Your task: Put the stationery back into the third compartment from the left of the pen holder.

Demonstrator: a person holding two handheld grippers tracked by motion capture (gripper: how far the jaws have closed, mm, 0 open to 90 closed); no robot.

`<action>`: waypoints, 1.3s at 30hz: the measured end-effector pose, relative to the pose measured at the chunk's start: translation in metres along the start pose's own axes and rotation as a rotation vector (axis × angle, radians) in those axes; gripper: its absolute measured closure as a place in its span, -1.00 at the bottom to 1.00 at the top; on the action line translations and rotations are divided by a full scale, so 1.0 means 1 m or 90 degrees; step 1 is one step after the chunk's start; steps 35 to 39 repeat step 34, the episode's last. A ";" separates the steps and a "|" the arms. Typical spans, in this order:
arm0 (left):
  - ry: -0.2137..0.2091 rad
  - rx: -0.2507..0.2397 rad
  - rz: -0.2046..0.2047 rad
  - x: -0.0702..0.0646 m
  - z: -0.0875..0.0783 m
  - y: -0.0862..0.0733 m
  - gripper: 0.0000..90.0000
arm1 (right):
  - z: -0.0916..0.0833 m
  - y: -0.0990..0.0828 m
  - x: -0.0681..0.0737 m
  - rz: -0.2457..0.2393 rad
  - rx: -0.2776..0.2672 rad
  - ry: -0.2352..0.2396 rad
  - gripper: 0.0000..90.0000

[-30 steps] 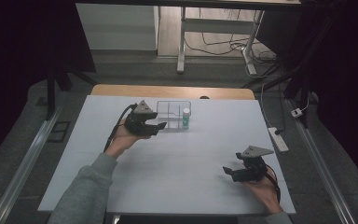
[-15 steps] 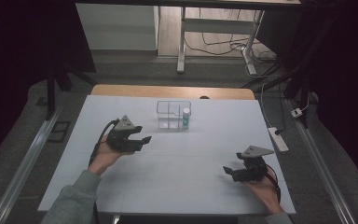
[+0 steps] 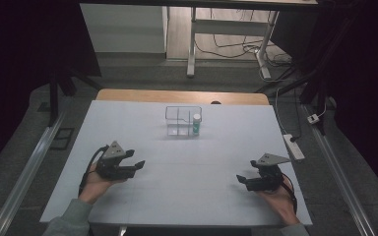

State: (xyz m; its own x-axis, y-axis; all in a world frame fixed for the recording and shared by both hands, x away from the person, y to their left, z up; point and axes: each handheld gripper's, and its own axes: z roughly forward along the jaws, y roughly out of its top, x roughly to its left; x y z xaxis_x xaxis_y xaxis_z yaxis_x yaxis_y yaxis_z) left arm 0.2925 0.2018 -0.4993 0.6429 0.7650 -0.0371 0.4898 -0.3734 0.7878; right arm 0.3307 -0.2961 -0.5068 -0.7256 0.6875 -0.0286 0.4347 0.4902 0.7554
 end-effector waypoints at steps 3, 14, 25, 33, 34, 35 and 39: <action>0.010 0.010 -0.005 0.002 -0.005 -0.011 -0.17 | 0.000 0.000 0.000 0.000 0.000 -0.001 -0.62; 0.022 0.020 -0.023 0.004 -0.015 -0.041 -0.21 | 0.000 0.000 0.001 -0.002 0.003 0.000 -0.62; 0.015 0.017 -0.021 0.002 -0.016 -0.043 -0.26 | -0.001 -0.001 -0.001 -0.002 0.000 -0.001 -0.61; 0.023 0.010 -0.017 0.003 -0.018 -0.044 -0.28 | -0.001 -0.001 0.000 -0.006 -0.002 0.001 -0.61; 0.022 0.007 -0.018 0.002 -0.019 -0.043 -0.28 | -0.001 0.000 0.000 -0.007 -0.003 0.001 -0.61; 0.022 0.007 -0.018 0.002 -0.019 -0.043 -0.28 | -0.001 0.000 0.000 -0.007 -0.003 0.001 -0.61; 0.022 0.007 -0.018 0.002 -0.019 -0.043 -0.28 | -0.001 0.000 0.000 -0.007 -0.003 0.001 -0.61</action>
